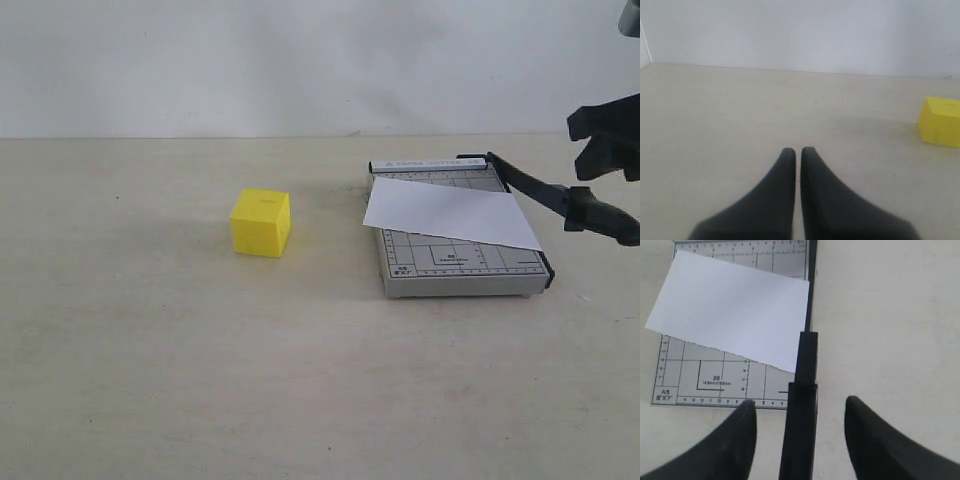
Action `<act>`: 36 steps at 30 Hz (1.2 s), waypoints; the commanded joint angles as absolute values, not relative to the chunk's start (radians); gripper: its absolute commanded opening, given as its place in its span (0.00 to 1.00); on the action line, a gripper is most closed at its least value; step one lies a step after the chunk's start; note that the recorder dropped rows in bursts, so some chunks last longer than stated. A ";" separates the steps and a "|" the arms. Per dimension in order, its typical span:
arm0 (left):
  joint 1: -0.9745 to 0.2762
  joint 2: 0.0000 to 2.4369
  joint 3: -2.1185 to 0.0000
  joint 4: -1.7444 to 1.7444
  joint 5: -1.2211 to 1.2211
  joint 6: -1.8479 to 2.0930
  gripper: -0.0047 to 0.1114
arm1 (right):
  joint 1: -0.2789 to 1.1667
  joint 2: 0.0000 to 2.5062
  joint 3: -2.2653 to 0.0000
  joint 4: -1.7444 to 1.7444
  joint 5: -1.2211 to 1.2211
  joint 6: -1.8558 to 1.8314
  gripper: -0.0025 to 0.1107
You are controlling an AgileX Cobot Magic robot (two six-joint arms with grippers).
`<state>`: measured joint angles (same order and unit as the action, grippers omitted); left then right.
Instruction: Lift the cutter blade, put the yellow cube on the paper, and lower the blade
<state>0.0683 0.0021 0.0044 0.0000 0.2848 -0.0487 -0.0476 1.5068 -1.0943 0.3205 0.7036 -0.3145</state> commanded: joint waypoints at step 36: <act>0.070 0.000 0.000 -0.175 0.169 -0.103 0.08 | -0.048 0.648 -0.241 0.357 -0.061 -0.449 0.02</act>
